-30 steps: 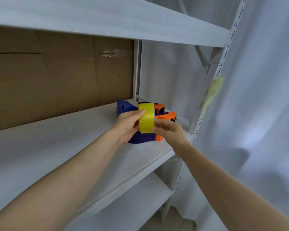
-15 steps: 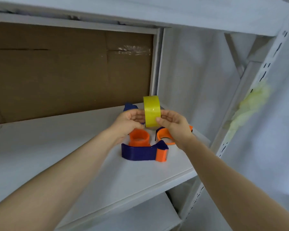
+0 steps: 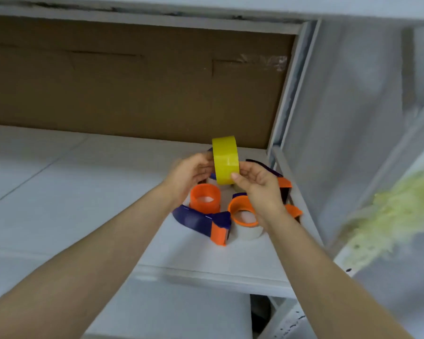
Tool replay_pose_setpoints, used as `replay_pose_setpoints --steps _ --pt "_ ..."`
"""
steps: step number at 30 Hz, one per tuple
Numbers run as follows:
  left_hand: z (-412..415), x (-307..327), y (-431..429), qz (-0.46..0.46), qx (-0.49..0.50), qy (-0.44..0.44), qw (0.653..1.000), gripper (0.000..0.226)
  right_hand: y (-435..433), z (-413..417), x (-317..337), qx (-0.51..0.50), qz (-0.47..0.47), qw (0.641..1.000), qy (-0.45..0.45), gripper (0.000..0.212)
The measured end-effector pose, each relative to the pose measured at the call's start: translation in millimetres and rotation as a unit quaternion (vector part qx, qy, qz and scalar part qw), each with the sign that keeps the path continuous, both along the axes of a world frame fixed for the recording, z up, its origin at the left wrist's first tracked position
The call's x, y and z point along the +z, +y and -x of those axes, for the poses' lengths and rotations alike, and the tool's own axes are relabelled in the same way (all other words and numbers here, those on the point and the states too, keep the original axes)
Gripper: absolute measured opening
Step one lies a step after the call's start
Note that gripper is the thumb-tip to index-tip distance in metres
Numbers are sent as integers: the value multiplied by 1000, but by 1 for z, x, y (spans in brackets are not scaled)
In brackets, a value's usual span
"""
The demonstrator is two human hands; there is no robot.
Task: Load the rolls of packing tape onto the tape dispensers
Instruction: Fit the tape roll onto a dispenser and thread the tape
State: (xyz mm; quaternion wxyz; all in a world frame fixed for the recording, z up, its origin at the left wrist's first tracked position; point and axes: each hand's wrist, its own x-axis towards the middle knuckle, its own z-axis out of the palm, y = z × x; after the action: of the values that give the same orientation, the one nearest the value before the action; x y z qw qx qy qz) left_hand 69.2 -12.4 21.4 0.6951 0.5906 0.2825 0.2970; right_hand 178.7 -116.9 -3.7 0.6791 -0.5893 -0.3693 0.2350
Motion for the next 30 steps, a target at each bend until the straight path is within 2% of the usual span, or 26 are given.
replay_pose_setpoints --steps 3,5,6,7,9,10,11,12,15,16,21,24,25,26,28,29,30 --pt "16 -15 -14 -128 45 128 982 24 1 1 -4 5 -12 1000 1 27" --pt "21 -27 -28 -198 -16 184 963 20 -2 1 -2 4 -21 1000 7 27" --pt "21 -33 -33 -253 -46 224 940 28 -4 0 -2 2 -24 1000 9 26" --pt "18 -39 -35 -316 -67 273 906 50 -6 -1 -2 -1 -25 1000 10 25" --pt "12 -44 -37 -407 -69 408 814 87 -10 -3 -2 -11 -24 1000 15 21" --pt "9 -43 -39 -439 -66 464 766 96 -12 -4 -1 -14 -23 1000 16 19" --pt "5 -44 -40 -453 -69 503 732 99 -14 -6 -1 -19 -19 999 16 17" --pt "1 -43 -41 -452 -75 519 722 95 -16 -8 0 -24 -14 999 19 17" --pt "-1 -36 -36 -408 -116 508 750 57 -24 -12 0 -31 4 999 44 20" --pt "4 -33 -32 -400 -141 508 750 51 -25 -12 0 -31 12 998 53 20" --pt "45 -29 -1 -399 -208 499 740 78 -24 -11 6 -23 17 997 74 14" --pt "65 -21 12 -478 -233 485 694 81 -17 -6 4 -44 7 996 77 18" --pt "68 -20 13 -494 -225 486 685 77 -13 -3 3 -50 9 996 72 17" --pt "70 -22 12 -498 -199 485 691 70 -9 0 2 -53 13 996 65 16" --pt "67 -31 4 -490 -110 469 726 50 0 9 2 -51 17 998 34 13" --pt "63 -38 0 -484 -67 466 737 51 4 13 2 -49 15 999 15 16" --pt "56 -45 -4 -485 -35 477 732 58 8 18 2 -43 10 999 0 18"
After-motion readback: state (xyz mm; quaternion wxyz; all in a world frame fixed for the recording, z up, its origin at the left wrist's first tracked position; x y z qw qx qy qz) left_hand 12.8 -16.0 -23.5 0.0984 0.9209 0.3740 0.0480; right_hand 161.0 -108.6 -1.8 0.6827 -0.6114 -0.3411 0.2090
